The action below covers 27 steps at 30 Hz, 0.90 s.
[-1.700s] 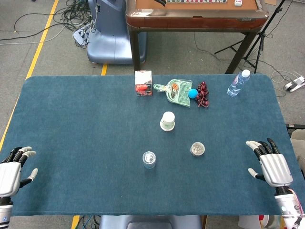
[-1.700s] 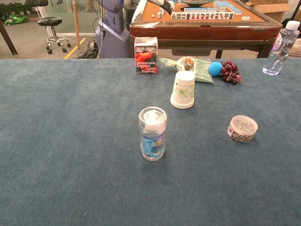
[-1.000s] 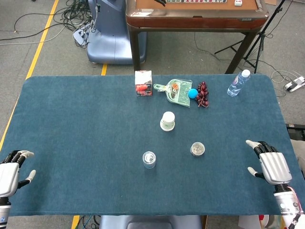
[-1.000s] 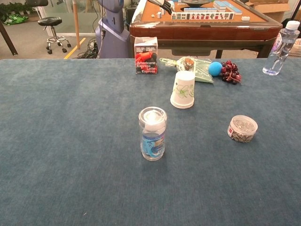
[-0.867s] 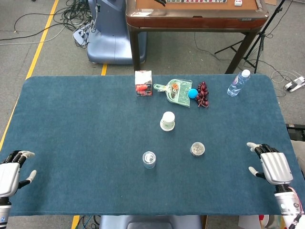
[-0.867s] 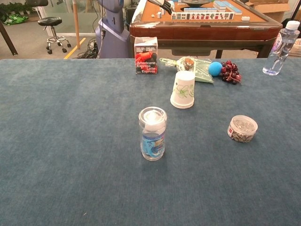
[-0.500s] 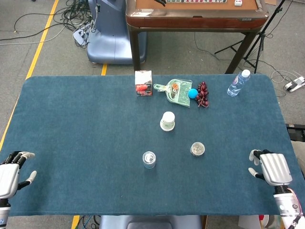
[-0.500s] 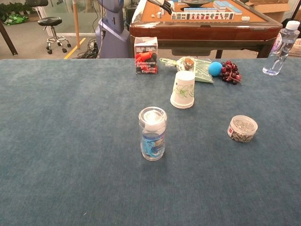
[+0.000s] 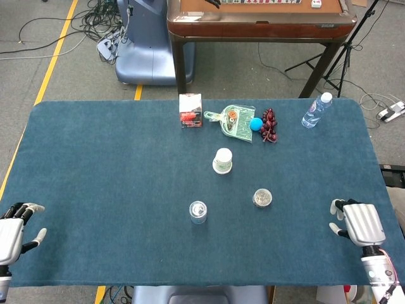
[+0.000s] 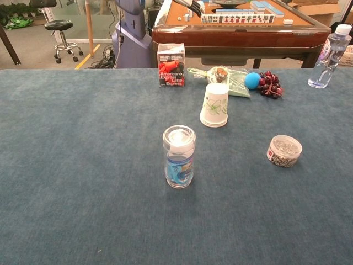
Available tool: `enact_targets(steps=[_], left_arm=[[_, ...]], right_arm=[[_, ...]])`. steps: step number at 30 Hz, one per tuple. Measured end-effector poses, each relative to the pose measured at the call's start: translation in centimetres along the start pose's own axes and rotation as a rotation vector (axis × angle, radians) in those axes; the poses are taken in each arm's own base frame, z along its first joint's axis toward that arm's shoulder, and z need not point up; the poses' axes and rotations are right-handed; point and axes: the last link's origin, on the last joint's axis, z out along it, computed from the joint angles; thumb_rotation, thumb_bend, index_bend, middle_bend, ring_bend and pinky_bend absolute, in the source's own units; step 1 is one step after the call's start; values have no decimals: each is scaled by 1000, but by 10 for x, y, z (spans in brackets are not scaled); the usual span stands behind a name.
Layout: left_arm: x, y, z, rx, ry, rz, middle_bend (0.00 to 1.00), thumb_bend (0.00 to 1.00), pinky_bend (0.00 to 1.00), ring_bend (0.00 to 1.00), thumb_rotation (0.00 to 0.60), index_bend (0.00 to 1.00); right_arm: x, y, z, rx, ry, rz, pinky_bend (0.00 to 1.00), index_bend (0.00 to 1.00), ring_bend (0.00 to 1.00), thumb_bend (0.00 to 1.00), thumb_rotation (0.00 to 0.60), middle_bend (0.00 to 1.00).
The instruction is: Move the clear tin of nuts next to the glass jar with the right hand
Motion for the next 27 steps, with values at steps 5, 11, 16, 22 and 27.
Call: enact_targets(steps=[5, 11, 16, 22, 27], left_arm=[[-1, -1, 1, 6, -7, 1, 345, 292, 455, 245, 600, 369], [-2, -2, 1, 11, -15, -2, 346, 292, 455, 245, 600, 373], [-2, -1, 2, 8, -16, -5, 346, 292, 455, 245, 600, 376], [-1, -2, 2, 17, -16, -9, 346, 292, 455, 245, 600, 384], [1, -5, 3, 26, -14, -15, 346, 292, 455, 245, 600, 390]], right_arm=[[4, 0, 1, -10, 23, 3, 851, 629, 711, 57, 600, 798], [7, -5, 6, -2, 55, 1, 998, 875, 953, 13, 600, 997], [4, -12, 16, 15, 38, -16, 1000, 995, 1000, 2, 600, 1000], [0, -25, 39, 50, 16, -38, 1000, 1000, 1000, 0, 600, 1000], [-7, -35, 57, 68, -1, -59, 1000, 1000, 1000, 0, 600, 1000]])
